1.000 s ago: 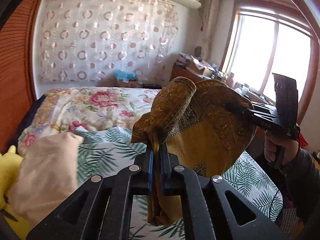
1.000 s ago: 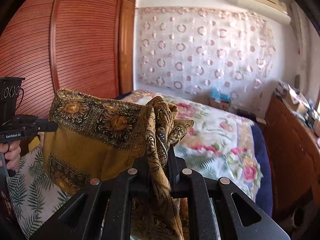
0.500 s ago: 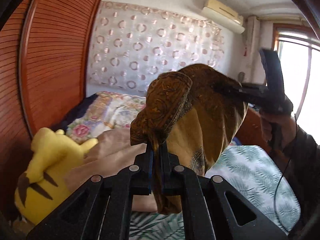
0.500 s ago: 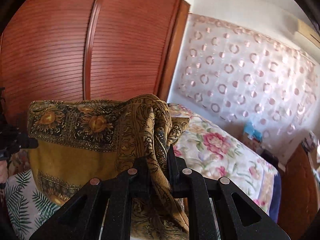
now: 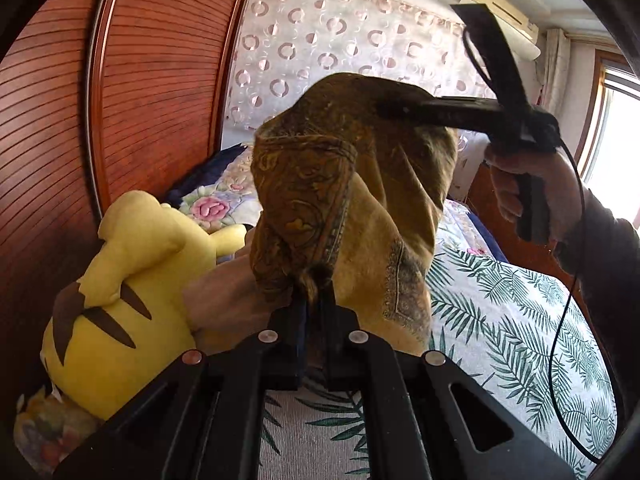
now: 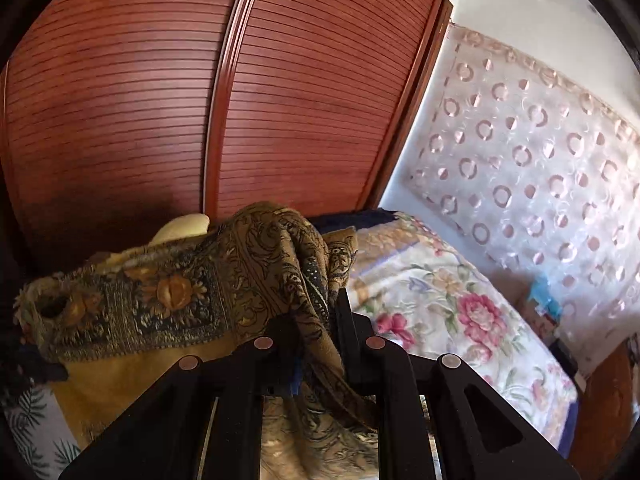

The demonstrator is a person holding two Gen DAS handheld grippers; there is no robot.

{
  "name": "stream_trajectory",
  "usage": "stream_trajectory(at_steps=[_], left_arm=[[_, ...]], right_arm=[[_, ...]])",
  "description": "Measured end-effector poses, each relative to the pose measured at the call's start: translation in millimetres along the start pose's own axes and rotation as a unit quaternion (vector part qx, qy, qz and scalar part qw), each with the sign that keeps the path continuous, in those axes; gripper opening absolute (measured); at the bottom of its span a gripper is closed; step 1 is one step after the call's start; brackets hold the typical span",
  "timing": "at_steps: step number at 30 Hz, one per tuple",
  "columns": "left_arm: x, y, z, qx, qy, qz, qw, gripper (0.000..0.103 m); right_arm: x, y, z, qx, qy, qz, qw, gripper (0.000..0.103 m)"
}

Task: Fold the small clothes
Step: 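Lift the folded gold shirt with both grippers and carry it toward the yellow plush toy, then lower the gold shirt bundle beside the yellow plush toy and open both grippers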

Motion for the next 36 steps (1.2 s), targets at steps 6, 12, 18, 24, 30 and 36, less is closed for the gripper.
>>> stream_trajectory(at_steps=[6, 12, 18, 24, 30, 36], left_arm=[[14.7, -2.9, -6.9, 0.011, 0.007, 0.010, 0.9999, 0.006], [21.3, -8.1, -9.7, 0.027, 0.012, 0.024, 0.9993, 0.006], [13.0, 2.6, -3.8, 0.006, -0.019, 0.043, 0.9989, 0.015], [13.2, 23.0, 16.5, -0.039, -0.037, 0.061, 0.9967, 0.044], [39.2, 4.0, 29.7, -0.032, -0.061, 0.118, 0.9907, 0.052], [76.5, -18.5, 11.1, 0.025, -0.030, 0.135, 0.9901, 0.052]], right_arm=[[22.2, 2.0, -7.0, -0.005, -0.016, 0.003, 1.000, 0.017], [12.6, 14.5, -17.3, -0.013, -0.055, -0.009, 0.998, 0.049], [15.6, 25.0, -52.9, 0.007, -0.081, 0.014, 0.997, 0.052], [26.1, 17.1, -90.5, 0.045, -0.110, 0.042, 0.992, 0.052], [28.0, -2.5, -106.5, 0.078, -0.132, 0.055, 0.987, 0.052], [25.7, -2.2, -103.7, 0.069, -0.154, 0.049, 0.984, 0.055]])
Point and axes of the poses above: each gripper's, at about its wrist camera, not at the fingertips, and y roughly against the way its jaws point, x to its left, z to its top, the point moved 6 cm from there along -y, roughly the way its jaws point, and after that the axes turned 6 degrees about y, right-handed, at the moved point
